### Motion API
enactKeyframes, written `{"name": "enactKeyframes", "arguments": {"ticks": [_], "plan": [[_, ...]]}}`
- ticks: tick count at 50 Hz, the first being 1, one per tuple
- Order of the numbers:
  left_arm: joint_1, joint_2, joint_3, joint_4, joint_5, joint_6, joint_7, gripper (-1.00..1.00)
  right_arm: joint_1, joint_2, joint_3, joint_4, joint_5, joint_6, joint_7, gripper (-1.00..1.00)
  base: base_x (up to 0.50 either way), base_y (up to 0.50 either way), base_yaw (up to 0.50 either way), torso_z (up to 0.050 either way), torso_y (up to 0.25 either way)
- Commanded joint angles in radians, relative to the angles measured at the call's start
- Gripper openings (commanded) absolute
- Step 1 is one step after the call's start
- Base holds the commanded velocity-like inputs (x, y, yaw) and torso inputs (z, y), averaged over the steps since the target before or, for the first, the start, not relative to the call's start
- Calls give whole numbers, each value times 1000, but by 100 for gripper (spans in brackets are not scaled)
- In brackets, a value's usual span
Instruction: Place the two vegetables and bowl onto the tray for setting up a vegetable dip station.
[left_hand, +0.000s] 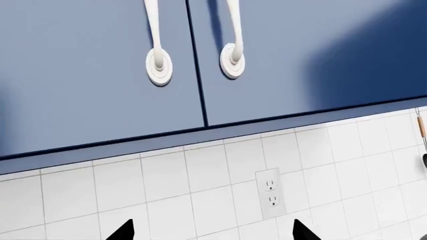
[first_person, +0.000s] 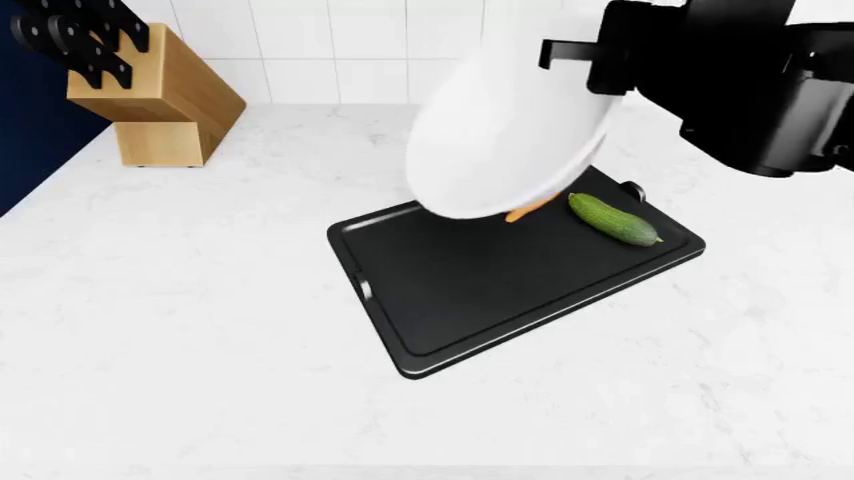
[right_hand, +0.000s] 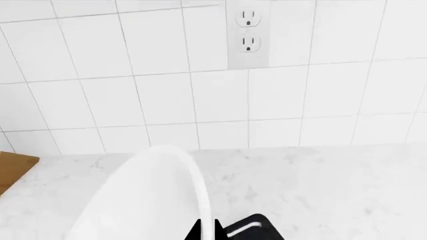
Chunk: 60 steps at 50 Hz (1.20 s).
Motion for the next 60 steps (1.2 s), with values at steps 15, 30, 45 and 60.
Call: {"name": "enactKeyframes", "arguments": {"ticks": [15, 30, 45, 60], "plan": [[8, 2, 5, 1, 6, 0, 3, 100, -115, -43, 12, 57, -12, -85, -34, -100, 0, 0, 0, 1, 1], [9, 3, 6, 2, 6, -1, 3, 100, -138, -54, 1, 48, -14, -87, -35, -100, 0, 0, 0, 0, 0], [13, 3, 8, 1, 9, -1, 5, 100, -138, -63, 7, 16, 6, -86, -19, -100, 0, 0, 0, 0, 1], [16, 4, 12, -3, 12, -2, 8, 100, -161, -32, 59, -73, 65, -125, 53, -100, 0, 0, 0, 0, 0]]}}
